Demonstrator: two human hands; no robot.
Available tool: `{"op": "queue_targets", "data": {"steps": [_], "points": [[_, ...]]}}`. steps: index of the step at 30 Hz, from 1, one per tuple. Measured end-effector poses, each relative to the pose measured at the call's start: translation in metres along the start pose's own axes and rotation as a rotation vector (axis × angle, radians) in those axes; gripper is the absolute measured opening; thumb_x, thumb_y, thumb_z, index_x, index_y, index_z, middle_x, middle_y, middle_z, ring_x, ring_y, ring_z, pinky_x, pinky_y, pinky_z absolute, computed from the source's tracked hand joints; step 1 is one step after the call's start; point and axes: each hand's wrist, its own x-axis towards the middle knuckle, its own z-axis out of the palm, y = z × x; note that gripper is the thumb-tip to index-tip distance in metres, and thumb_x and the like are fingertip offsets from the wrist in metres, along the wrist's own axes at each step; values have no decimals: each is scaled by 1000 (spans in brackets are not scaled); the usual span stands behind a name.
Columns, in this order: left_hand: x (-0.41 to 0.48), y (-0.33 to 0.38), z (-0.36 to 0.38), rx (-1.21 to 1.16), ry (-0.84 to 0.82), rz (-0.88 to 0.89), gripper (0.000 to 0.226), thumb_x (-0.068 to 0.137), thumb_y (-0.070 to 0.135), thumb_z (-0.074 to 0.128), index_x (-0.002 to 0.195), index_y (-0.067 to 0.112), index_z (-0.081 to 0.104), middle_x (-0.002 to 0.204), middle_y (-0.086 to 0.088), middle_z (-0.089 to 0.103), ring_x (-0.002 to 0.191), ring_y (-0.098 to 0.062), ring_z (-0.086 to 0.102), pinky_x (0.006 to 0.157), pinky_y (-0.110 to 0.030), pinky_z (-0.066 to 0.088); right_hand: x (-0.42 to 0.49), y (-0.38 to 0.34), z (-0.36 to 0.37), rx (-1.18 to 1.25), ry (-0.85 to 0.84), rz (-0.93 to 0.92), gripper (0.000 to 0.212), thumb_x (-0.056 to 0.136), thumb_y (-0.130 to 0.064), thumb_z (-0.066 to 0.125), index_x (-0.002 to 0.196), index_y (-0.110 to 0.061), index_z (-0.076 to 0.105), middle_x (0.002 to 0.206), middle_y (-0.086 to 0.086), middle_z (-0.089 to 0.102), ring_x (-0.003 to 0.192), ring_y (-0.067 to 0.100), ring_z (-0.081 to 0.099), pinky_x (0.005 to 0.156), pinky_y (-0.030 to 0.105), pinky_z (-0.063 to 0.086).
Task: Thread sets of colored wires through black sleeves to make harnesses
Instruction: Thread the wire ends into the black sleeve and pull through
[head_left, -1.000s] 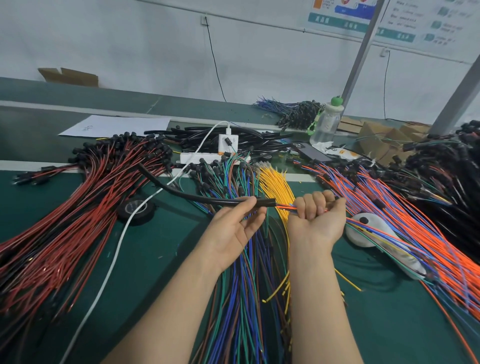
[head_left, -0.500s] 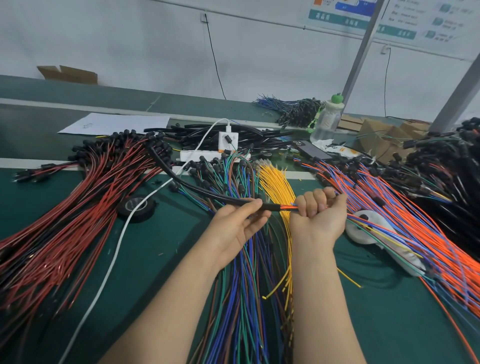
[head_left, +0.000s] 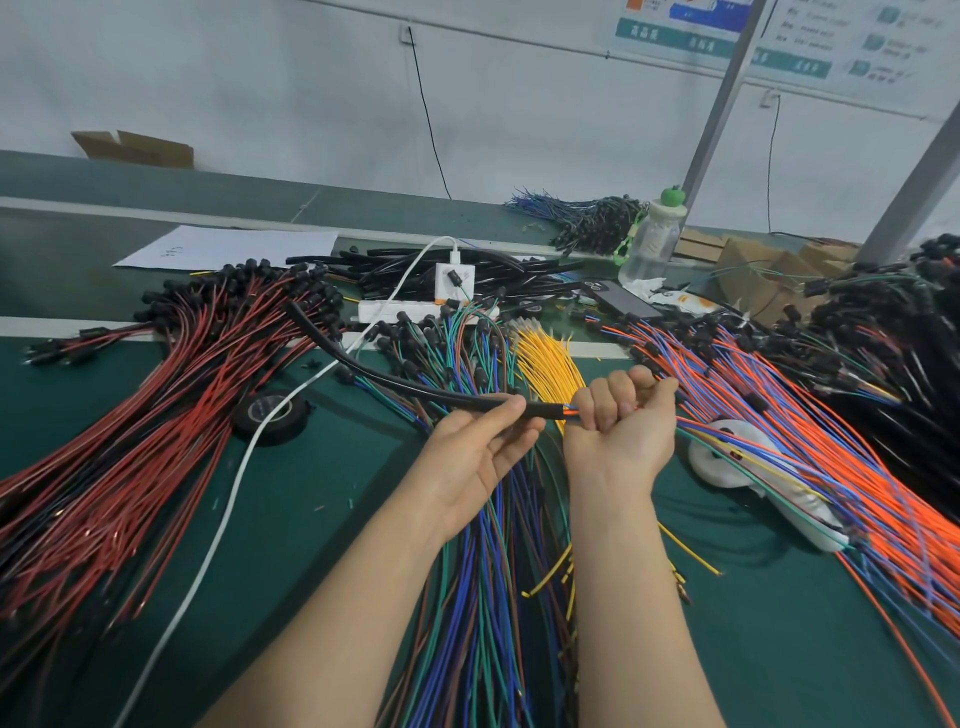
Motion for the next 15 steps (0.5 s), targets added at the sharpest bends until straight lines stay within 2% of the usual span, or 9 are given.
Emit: {"op": "queue_targets", "data": {"steps": [6,10,15], "points": [[-1,-1,1,-12,-10,59,13,90,0,54,82,9,59,74,-5,69,69,-13,69,62,-17,55,0,0,0,4,7,17,47,104,-37,29,66,-15,44,42,-7,24,31,6,17,31,19,14],[-1,0,0,37,-30,115,12,91,-1,51,86,8,58,84,-9,66,69,-11,67,66,-17,55,2,1,-1,-9,2,82,46,104,-38,29,67,-13,43,42,-6,26,30,6,22,31,17,19],[-1,1,0,117,-61,155,11,92,-1,50,89,7,56,91,-11,63,70,-10,65,69,-17,55,4,2,-2,-32,19,139,47,104,-37,28,68,-12,43,43,-5,25,30,6,22,31,17,18]]}}
